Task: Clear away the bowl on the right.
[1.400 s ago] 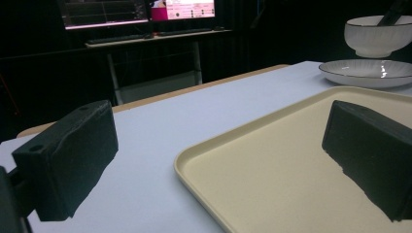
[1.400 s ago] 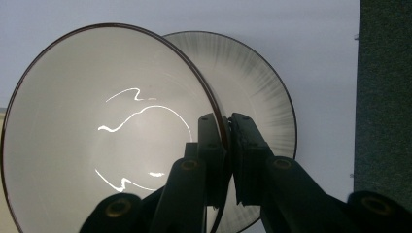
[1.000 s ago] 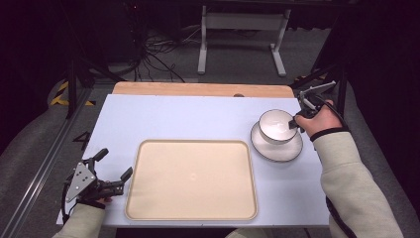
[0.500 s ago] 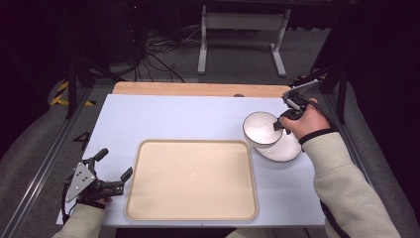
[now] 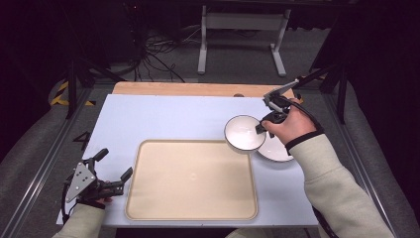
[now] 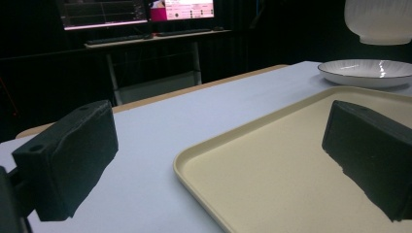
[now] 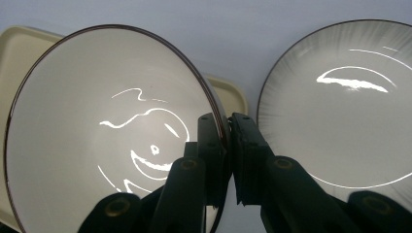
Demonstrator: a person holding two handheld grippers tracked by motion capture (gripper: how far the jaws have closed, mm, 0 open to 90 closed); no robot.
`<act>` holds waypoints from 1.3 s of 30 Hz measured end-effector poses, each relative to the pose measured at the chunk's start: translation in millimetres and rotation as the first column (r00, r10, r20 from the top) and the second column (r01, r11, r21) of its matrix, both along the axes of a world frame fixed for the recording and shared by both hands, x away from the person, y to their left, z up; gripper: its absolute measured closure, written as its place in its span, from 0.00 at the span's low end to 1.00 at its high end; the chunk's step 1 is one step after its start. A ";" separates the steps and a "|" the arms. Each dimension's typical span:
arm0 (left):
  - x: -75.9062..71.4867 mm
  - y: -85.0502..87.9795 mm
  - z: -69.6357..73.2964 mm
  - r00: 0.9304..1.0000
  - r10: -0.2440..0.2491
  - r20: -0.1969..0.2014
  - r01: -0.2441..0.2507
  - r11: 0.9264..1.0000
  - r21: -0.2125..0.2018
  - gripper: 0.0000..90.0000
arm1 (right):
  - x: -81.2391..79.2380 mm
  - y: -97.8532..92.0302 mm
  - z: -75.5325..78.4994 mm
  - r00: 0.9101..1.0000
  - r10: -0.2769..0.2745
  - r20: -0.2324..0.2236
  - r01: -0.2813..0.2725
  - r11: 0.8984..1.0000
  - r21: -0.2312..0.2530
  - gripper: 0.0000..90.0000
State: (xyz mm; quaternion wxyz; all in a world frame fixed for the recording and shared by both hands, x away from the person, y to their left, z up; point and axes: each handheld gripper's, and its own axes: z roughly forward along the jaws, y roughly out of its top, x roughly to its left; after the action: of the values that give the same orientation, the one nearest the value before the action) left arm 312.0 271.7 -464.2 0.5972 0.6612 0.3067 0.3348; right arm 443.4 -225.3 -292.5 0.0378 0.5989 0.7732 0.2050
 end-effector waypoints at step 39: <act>-0.1 0.2 -0.1 1.000 -0.005 0.001 0.005 1.000 -0.003 0.00 | -30.3 107.7 -2.1 0.967 0.253 -0.014 -0.250 0.963 0.100 0.92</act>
State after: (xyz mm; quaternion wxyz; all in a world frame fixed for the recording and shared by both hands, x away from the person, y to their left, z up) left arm 311.9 271.9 -464.3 0.5991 0.6611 0.3049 0.3331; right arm 413.1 -117.6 -294.6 -0.0281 0.4998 0.8325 0.2373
